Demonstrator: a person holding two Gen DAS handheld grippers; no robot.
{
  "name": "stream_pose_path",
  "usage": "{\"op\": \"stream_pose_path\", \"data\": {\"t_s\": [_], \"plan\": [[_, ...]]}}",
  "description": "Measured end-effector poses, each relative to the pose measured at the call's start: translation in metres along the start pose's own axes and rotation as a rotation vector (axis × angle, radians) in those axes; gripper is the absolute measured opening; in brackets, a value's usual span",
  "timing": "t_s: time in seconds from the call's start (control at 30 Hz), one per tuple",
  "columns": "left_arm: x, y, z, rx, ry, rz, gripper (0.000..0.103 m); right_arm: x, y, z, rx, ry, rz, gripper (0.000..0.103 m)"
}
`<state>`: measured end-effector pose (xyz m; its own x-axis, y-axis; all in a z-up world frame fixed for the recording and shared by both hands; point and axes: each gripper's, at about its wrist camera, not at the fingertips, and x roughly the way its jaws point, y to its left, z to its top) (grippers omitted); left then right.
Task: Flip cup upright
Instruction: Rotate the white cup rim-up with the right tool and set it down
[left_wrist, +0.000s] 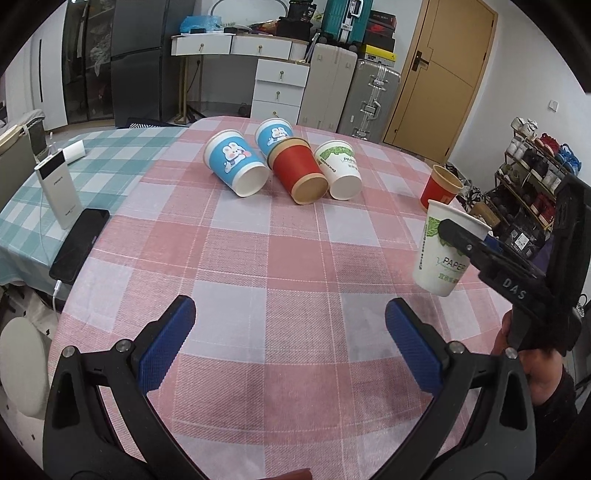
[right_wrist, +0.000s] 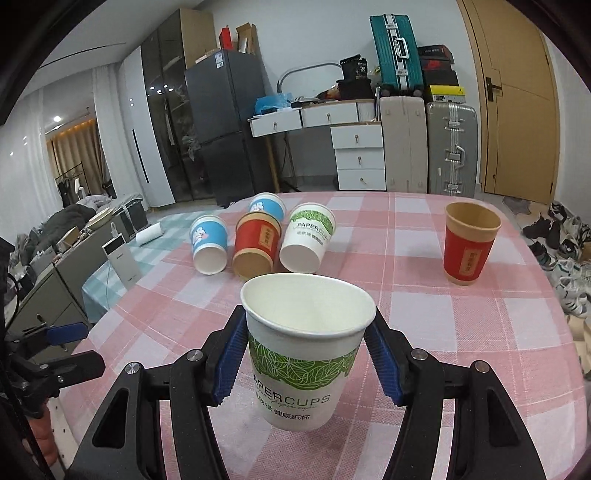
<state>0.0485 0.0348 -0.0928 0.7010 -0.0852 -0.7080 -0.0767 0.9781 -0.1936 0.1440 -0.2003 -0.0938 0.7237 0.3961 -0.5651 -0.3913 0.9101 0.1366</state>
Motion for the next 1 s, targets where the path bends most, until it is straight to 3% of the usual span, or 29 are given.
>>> {"op": "stream_pose_path", "data": {"t_s": [0.43, 1.0], "plan": [[0.027, -0.006, 0.01, 0.021, 0.003, 0.007, 0.103, 0.002, 0.005, -0.019, -0.047, 0.032, -0.035, 0.063], [0.002, 0.001, 0.011, 0.0, -0.042, 0.016, 0.103, -0.004, 0.014, -0.043, -0.024, 0.139, -0.018, 0.064]]}}
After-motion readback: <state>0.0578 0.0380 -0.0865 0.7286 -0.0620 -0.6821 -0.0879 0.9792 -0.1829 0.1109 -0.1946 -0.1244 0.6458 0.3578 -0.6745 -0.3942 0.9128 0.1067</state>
